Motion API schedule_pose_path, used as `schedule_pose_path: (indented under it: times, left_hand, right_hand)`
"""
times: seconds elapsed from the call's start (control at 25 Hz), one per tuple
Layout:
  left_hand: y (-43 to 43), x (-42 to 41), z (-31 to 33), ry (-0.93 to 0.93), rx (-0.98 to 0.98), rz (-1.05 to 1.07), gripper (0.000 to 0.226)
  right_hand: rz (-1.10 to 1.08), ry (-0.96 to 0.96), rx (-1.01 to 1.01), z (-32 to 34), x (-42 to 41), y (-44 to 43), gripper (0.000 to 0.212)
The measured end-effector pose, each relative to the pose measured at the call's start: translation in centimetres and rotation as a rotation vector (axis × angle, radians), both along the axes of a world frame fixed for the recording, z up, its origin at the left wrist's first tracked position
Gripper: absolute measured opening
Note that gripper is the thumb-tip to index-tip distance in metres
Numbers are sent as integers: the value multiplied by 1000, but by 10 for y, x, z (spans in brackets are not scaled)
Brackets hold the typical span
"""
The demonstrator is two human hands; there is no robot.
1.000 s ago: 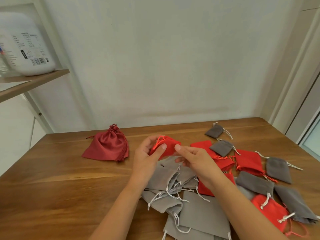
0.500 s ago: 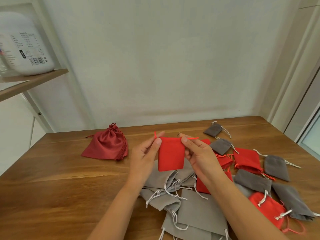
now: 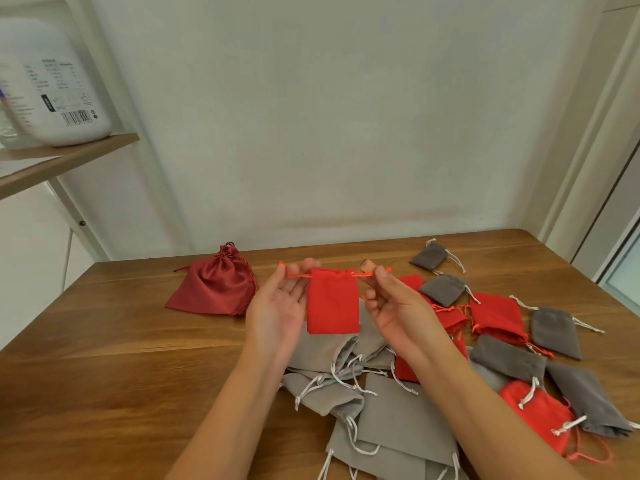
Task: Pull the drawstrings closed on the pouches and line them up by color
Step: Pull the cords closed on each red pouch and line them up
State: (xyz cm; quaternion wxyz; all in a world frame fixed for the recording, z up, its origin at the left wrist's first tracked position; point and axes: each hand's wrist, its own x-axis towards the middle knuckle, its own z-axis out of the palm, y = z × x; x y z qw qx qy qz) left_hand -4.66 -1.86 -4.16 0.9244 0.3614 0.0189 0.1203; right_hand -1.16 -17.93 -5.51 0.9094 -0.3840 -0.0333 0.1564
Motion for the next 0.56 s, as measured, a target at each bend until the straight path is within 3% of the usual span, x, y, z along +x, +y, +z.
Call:
schedule_pose_path:
  times: [0.16,0.32,0.4,0.56]
  left_hand:
    - [10,0,5,10,-221,57,40]
    - [17,1,8,8,-293,34,50]
    - [19,1,8,5,-204,32,47]
    - [13,-2,0,-4,179,78,31]
  right_hand:
    - [24,11,72,4,3,-5,21]
    - [23,-35,59,7,2,-4,27]
    - [50,-27,46,7,2,-4,28]
    - [77,5,-46,3,5,-13,19]
